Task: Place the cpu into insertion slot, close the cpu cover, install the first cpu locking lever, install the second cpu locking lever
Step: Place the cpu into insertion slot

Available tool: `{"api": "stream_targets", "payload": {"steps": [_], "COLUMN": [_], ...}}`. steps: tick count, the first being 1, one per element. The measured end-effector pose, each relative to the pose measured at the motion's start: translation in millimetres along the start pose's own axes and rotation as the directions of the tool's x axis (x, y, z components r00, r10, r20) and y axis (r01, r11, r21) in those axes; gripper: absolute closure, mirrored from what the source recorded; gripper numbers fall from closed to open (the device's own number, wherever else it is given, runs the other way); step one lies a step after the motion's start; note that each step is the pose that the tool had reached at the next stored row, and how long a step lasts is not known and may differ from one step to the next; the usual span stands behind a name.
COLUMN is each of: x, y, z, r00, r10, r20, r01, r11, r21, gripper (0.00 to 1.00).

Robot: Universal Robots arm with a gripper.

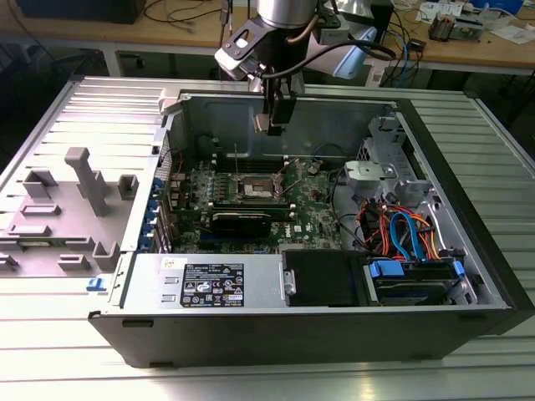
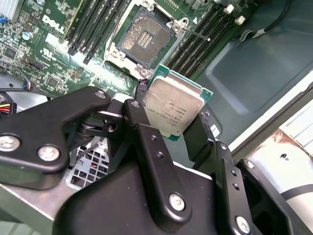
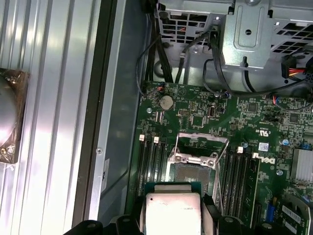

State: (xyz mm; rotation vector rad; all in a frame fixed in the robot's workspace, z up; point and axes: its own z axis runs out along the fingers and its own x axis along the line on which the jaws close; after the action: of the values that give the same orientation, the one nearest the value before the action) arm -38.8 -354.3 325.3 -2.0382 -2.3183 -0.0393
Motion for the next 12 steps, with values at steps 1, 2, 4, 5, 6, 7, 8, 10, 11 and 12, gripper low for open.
{"api": "stream_targets", "payload": {"steps": [1,2,4,5,6,7,8,10,11,12], "x": [-0.3,-0.5,-1.0,-1.1,-1.2,-1.3,-1.4,-1.7,-1.9,-2.0], "y": [-0.1,-0.1,-0.1,-0.1,-0.1,-0.1,-0.1,-0.1,0.0,0.0], "z": [0.9,1.5,3.2,4.1,5.1,6.5,7.6,10.0,11.9,13.9], "r00": [1.0000,1.0000,0.9998,0.9997,0.9995,0.9993,0.9990,0.9983,0.9975,0.9966], "r10": [0.005,0.009,0.019,0.025,0.031,0.039,0.044,0.058,0.071,0.083], "r20": [0.0000,-0.0002,-0.0006,-0.0009,-0.0011,-0.0014,-0.0015,-0.0017,-0.0021,-0.0024], "r01": [-0.005,-0.009,-0.019,-0.025,-0.031,-0.039,-0.044,-0.058,-0.071,-0.083], "r11": [1.0000,1.0000,0.9998,0.9997,0.9995,0.9992,0.9990,0.9983,0.9974,0.9965], "r21": [0.0005,0.0009,0.0031,0.0044,0.0053,0.0070,0.0080,0.0105,0.0132,0.0149], "gripper": [0.45,0.45,0.45,0.45,0.45,0.45,0.45,0.45,0.45,0.45]}}
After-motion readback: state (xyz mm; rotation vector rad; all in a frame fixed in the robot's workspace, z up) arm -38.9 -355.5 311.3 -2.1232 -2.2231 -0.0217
